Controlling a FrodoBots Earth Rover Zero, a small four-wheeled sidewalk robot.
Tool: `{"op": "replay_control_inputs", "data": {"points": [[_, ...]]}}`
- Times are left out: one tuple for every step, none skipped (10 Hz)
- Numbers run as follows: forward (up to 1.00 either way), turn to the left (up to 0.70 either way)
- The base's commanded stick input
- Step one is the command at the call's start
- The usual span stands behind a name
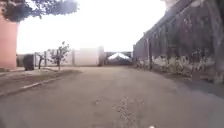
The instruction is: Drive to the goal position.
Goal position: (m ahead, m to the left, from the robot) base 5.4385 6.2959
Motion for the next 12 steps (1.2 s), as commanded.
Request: {"op": "replay_control_inputs", "data": {"points": [[0.50,0.00],[0.50,0.00],[0.50,0.00],[0.50,0.00],[0.50,0.00],[0.50,0.00],[0.50,0.00],[0.50,0.00],[0.50,0.00],[0.50,0.00],[0.50,0.00],[0.50,0.00]]}}
